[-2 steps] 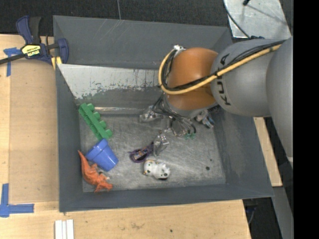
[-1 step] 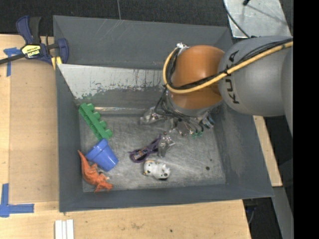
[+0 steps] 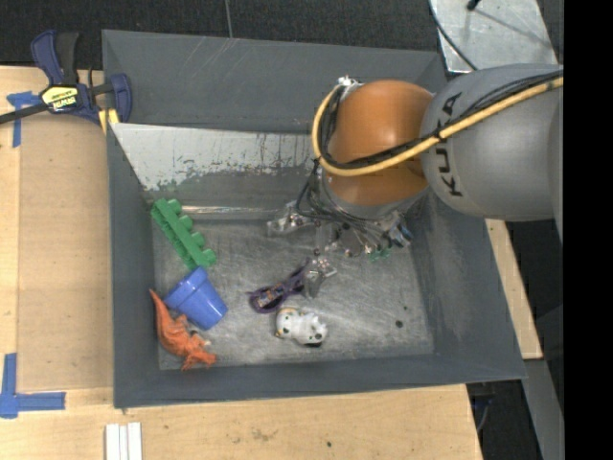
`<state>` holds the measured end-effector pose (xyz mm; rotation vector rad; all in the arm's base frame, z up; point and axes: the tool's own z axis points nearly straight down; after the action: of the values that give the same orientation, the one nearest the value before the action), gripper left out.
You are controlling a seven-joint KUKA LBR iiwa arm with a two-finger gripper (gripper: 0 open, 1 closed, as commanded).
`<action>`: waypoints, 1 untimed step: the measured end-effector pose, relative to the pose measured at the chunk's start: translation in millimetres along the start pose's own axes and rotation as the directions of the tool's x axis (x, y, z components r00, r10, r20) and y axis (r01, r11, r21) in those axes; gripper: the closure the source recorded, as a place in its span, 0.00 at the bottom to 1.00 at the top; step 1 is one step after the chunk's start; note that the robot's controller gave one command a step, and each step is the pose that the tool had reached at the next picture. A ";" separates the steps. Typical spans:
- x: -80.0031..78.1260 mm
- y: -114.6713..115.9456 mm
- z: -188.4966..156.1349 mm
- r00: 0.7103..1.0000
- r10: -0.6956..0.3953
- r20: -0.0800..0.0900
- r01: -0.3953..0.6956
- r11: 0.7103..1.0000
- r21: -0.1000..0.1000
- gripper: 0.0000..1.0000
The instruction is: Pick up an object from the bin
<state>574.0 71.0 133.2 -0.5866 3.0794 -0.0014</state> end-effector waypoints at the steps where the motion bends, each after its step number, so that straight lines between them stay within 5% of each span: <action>1: -2.7 12.3 50.8 0.977 -0.215 -0.002 0.215 0.977 -0.001 0.00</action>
Offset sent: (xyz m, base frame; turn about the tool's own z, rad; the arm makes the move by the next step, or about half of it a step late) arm -0.0121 0.0187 -0.0632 -0.2968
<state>572.3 83.4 82.3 -0.9174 2.9998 -0.0012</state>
